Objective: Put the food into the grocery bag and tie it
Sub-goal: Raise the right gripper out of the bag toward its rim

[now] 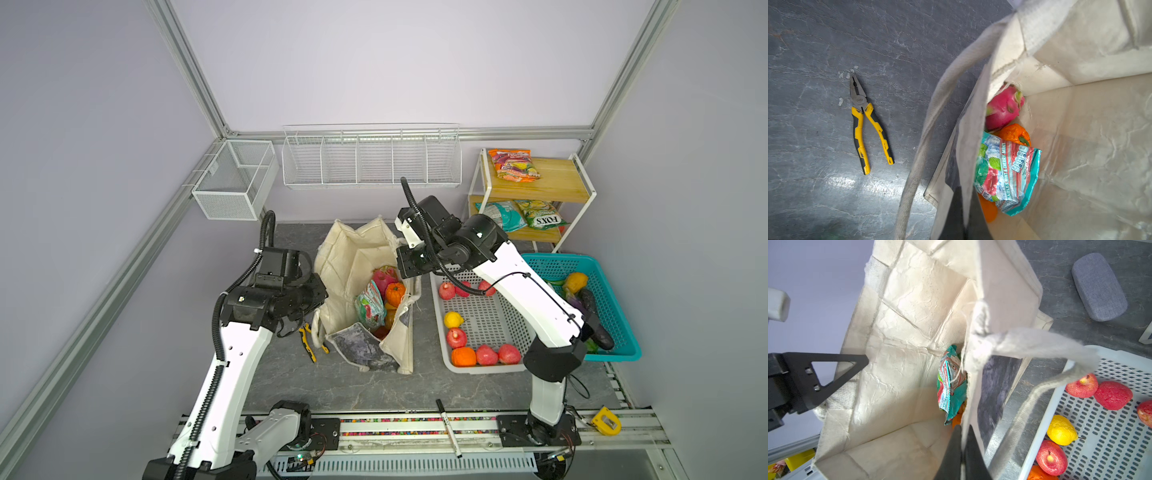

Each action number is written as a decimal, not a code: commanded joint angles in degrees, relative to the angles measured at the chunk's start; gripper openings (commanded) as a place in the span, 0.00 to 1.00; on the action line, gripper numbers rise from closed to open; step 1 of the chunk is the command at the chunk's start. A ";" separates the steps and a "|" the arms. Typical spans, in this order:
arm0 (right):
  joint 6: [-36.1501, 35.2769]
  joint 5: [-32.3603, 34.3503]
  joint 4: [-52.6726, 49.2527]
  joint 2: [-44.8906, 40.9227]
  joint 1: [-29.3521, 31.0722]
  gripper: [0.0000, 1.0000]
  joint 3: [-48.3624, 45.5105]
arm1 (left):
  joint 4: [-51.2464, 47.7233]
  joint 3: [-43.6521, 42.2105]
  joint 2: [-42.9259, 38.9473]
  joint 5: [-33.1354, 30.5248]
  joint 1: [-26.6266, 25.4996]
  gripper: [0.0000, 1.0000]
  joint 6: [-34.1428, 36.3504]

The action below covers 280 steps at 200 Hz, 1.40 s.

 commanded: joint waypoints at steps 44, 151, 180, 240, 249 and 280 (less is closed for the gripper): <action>-0.87 -0.24 2.65 0.09 -0.60 0.07 -8.71 | 4.20 2.35 1.52 0.21 0.08 0.00 0.68; -1.18 0.67 1.74 0.75 -1.39 0.07 -6.73 | 4.23 3.92 2.84 0.79 0.08 0.00 0.49; -0.96 0.81 2.78 0.26 -1.61 0.07 -8.95 | 3.77 3.30 2.37 -0.21 0.08 0.03 0.38; -1.40 0.55 2.36 0.75 -2.22 0.07 -9.20 | 1.40 3.63 2.30 -3.08 0.08 0.20 0.31; -1.40 0.55 2.39 0.73 -2.23 0.07 -9.23 | 1.24 3.61 2.28 -3.26 0.08 0.20 0.33; -1.31 -0.04 2.78 0.57 -2.20 0.07 -9.63 | 0.97 3.13 2.46 -3.43 0.08 0.19 -0.01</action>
